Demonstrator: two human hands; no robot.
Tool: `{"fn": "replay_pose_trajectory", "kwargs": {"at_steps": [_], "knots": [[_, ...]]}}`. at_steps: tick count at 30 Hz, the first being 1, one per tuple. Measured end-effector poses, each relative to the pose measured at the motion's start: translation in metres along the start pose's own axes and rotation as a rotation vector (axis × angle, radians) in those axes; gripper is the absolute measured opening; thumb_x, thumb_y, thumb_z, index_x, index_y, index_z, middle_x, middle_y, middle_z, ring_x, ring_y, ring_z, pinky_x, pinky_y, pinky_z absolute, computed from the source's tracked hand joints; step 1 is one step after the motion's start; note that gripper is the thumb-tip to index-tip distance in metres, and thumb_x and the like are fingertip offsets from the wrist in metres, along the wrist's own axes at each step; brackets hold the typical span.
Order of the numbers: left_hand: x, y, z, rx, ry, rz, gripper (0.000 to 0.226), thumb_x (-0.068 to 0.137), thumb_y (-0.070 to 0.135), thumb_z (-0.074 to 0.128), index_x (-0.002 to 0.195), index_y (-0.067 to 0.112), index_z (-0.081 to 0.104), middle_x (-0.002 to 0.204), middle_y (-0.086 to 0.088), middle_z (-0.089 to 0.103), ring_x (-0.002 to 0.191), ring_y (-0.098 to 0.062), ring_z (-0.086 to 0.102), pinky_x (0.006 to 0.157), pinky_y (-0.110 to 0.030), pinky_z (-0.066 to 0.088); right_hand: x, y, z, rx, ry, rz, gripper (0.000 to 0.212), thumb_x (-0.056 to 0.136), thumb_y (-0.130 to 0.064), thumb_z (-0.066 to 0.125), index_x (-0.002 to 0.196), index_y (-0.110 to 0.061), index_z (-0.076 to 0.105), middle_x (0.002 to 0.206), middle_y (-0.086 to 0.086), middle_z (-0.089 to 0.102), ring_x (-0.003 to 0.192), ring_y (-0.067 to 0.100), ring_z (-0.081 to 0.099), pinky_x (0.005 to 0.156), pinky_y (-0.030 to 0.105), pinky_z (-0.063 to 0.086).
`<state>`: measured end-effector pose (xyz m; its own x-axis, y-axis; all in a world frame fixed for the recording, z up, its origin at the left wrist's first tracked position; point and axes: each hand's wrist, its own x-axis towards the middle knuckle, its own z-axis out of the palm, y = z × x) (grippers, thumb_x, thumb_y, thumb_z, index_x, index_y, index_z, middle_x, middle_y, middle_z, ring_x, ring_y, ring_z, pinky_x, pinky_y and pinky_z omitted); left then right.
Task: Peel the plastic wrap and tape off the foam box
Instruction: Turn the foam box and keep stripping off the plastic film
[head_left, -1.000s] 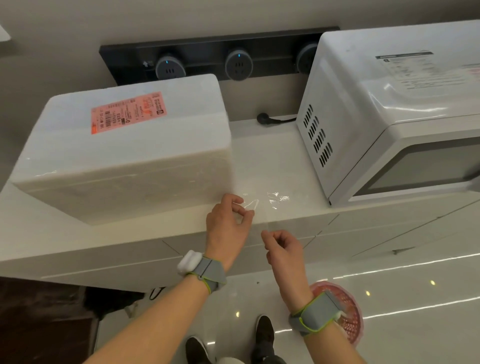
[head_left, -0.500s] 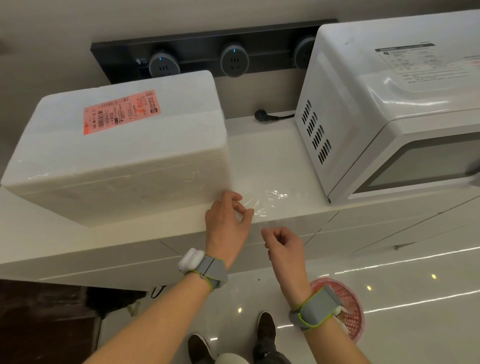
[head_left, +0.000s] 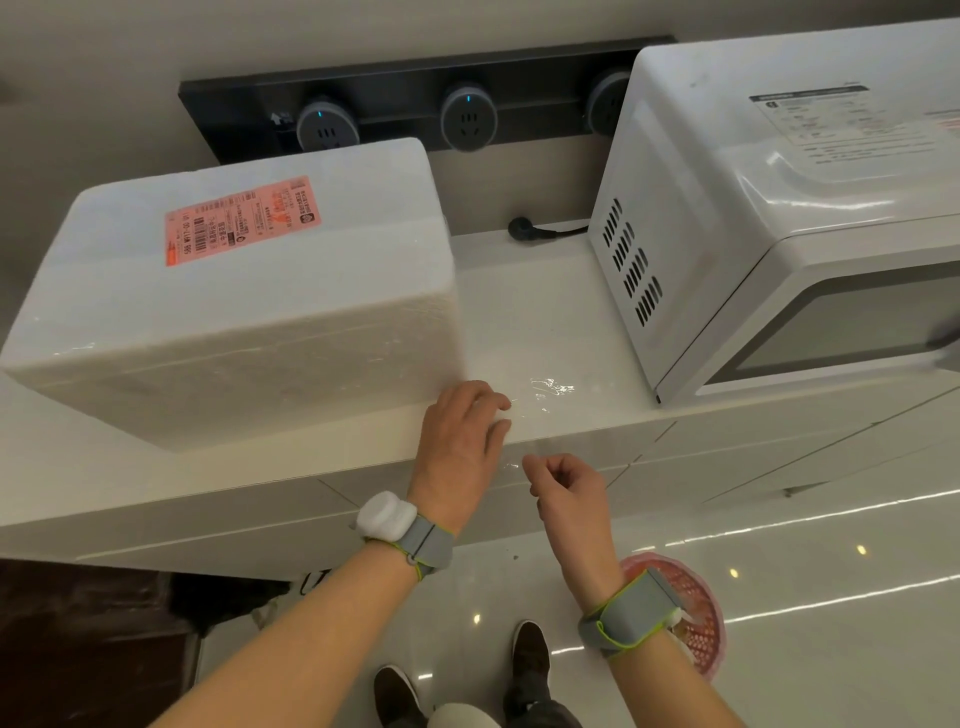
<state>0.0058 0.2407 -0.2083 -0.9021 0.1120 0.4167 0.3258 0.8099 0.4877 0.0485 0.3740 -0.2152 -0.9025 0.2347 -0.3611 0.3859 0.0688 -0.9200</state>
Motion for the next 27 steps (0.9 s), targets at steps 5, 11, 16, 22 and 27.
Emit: {"fn": "replay_pose_trajectory", "kwargs": {"at_steps": [5, 11, 16, 22, 27], "knots": [[0.000, -0.009, 0.000, 0.042, -0.061, 0.202, 0.013, 0.086, 0.001, 0.068, 0.099, 0.002, 0.073, 0.106, -0.013, 0.070, 0.099, -0.031, 0.068, 0.084, -0.040, 0.055, -0.001, 0.000, -0.001, 0.001, 0.003, -0.001, 0.028, 0.092, -0.023, 0.068, 0.076, -0.001, 0.063, 0.063, 0.001, 0.054, 0.056, 0.014, 0.044, 0.059, 0.030, 0.040], [-0.012, -0.010, -0.002, 0.173, -0.195, 0.199, 0.040, 0.082, -0.004, 0.067, 0.121, 0.004, 0.066, 0.128, -0.015, 0.062, 0.123, -0.034, 0.058, 0.097, -0.042, 0.049, 0.000, 0.003, -0.003, -0.033, 0.000, -0.019, 0.028, 0.093, -0.025, 0.068, 0.076, -0.003, 0.066, 0.063, -0.001, 0.058, 0.054, 0.009, 0.047, 0.059, 0.026, 0.042], [-0.015, -0.008, -0.009, 0.248, -0.328, 0.178, 0.053, 0.092, 0.007, 0.052, 0.144, 0.010, 0.046, 0.149, -0.012, 0.044, 0.141, -0.029, 0.039, 0.111, -0.039, 0.036, 0.002, 0.005, -0.003, -0.065, 0.020, -0.025, 0.028, 0.093, -0.027, 0.068, 0.073, -0.007, 0.067, 0.060, -0.005, 0.060, 0.048, 0.000, 0.047, 0.056, 0.020, 0.041], [-0.018, -0.008, -0.013, 0.284, -0.439, 0.157, 0.062, 0.098, 0.033, 0.031, 0.156, 0.016, 0.018, 0.164, -0.005, 0.014, 0.151, -0.021, 0.012, 0.122, -0.033, 0.014, 0.002, 0.003, -0.006, -0.112, 0.027, -0.023, 0.028, 0.092, -0.030, 0.069, 0.071, -0.011, 0.069, 0.057, -0.008, 0.064, 0.047, -0.002, 0.051, 0.059, 0.022, 0.042], [-0.019, -0.009, -0.014, 0.296, -0.479, 0.165, 0.068, 0.097, 0.035, 0.030, 0.157, 0.019, 0.005, 0.165, -0.004, 0.001, 0.152, -0.019, 0.002, 0.123, -0.035, 0.010, 0.003, 0.001, -0.007, -0.102, 0.033, 0.012, 0.029, 0.091, -0.030, 0.070, 0.066, -0.014, 0.069, 0.052, -0.010, 0.064, 0.046, -0.001, 0.049, 0.060, 0.027, 0.045]]}}
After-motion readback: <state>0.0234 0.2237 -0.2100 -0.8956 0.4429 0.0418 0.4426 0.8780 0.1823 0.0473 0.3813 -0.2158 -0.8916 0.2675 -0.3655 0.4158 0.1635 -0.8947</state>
